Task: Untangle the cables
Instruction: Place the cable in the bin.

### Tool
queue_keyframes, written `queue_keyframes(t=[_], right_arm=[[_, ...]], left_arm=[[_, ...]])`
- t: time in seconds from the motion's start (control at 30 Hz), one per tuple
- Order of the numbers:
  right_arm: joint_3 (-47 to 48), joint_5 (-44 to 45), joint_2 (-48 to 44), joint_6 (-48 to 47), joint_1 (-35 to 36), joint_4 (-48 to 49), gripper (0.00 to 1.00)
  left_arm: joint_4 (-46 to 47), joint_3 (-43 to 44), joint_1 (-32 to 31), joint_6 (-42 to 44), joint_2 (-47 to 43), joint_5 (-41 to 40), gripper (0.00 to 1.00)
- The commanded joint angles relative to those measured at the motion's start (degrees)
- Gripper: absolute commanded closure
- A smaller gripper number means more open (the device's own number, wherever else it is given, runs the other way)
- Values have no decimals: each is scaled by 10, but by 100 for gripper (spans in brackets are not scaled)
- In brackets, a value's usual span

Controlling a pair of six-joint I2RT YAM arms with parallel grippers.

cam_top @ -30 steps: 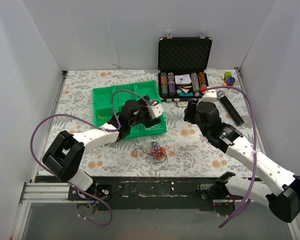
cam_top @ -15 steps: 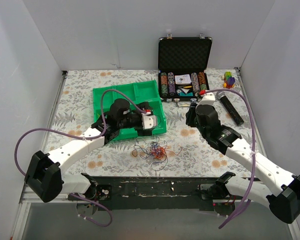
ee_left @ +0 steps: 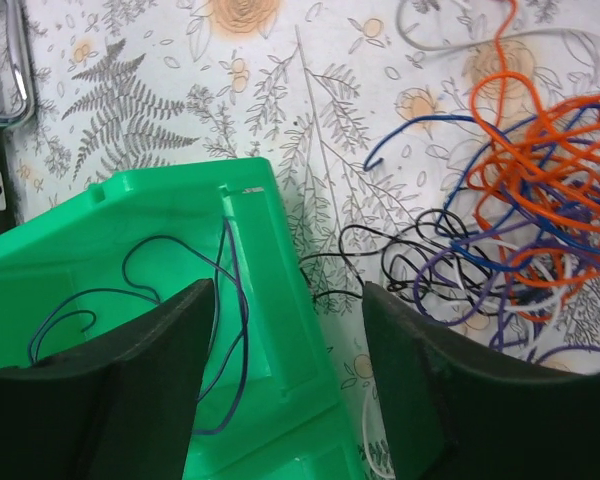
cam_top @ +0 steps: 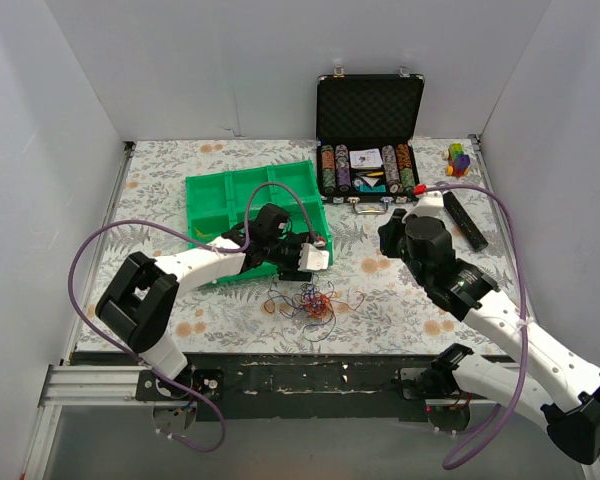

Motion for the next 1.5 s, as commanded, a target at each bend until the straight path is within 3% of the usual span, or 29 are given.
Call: queue_keyframes(t=[0.0, 0.13, 0.53, 0.7, 0.93, 1.13, 1.47], right_arm=[[-18, -7, -32, 13, -1, 12, 78], [-20, -6, -39, 8, -1, 7, 80], [-3, -2, -33, -3, -1, 2, 90], [4, 1, -33, -5, -1, 2, 92], [0, 0, -32, -3, -1, 6, 94], [-3, 2, -33, -6, -1, 13, 94], [-10, -4, -31, -6, -1, 18, 94]], left_arm=[[57, 28, 1, 6, 2, -12, 48], [75, 30, 2, -8, 8, -22, 61], [81, 12, 7, 4, 8, -37, 75], [92, 12, 12, 4, 17, -50, 75], [224, 8, 24, -60, 39, -108, 96], [270, 5, 31, -86, 59, -147, 100], [245, 48, 29, -111, 117, -210, 100]])
